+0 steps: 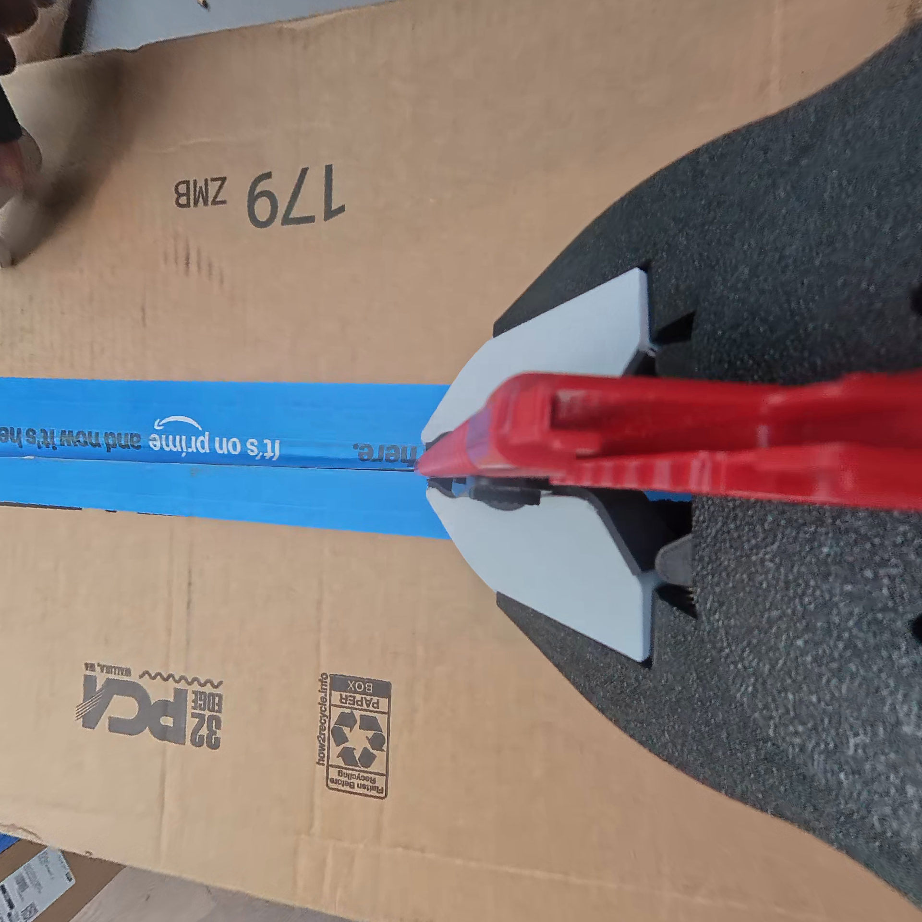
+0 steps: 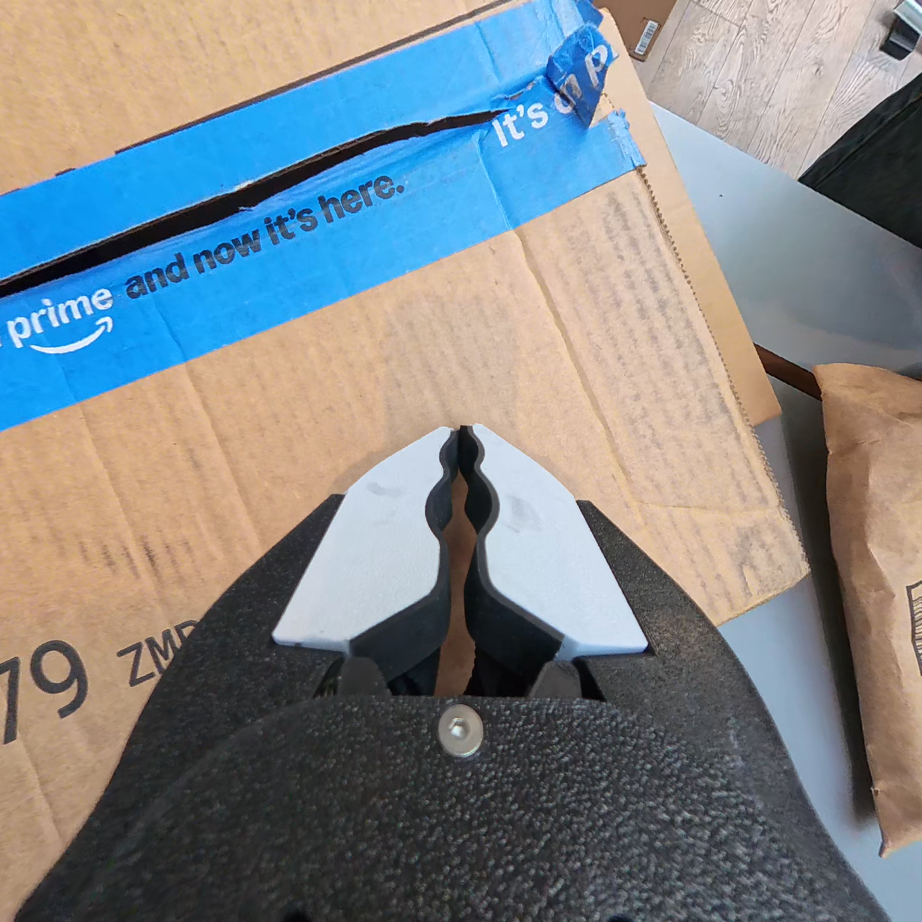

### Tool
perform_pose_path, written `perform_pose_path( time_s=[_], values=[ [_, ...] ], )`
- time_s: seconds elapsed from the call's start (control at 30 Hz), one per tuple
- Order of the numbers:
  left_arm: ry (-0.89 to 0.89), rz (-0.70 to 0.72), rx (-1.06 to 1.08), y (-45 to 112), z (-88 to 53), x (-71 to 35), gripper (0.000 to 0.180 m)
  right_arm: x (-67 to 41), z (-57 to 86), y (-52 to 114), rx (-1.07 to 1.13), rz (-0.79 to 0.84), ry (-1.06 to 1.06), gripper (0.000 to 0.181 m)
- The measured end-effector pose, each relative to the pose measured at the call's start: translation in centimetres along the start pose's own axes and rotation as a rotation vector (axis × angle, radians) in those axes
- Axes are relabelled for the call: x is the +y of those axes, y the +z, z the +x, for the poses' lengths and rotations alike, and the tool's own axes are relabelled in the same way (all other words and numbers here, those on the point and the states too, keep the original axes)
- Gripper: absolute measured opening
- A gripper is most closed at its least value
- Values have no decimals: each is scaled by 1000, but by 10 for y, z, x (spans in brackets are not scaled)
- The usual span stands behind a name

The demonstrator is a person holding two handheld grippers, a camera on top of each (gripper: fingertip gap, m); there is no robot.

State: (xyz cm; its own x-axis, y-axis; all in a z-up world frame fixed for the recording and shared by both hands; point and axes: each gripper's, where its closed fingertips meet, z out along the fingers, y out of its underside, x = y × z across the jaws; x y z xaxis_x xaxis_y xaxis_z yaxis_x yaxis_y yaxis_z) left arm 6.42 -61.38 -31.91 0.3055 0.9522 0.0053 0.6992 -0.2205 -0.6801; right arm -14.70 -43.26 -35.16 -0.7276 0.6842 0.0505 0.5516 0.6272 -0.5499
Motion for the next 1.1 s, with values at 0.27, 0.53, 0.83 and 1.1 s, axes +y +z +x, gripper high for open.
perform_pose_path(
  time_s=[0.27,0.53,0.83,1.1],
  values=[
    [0,19,-9,-6,3,4,12,2,-2,-1,6,-9,-24,1],
    [-4,75,-31,-13,8,9,12,3,-3,-2,5,-8,-18,1],
    [1,106,-46,-25,10,16,12,4,-5,-3,7,-14,-25,1],
    [-41,106,-51,-69,7,75,12,4,-5,-2,8,-12,-22,1]
  ],
)
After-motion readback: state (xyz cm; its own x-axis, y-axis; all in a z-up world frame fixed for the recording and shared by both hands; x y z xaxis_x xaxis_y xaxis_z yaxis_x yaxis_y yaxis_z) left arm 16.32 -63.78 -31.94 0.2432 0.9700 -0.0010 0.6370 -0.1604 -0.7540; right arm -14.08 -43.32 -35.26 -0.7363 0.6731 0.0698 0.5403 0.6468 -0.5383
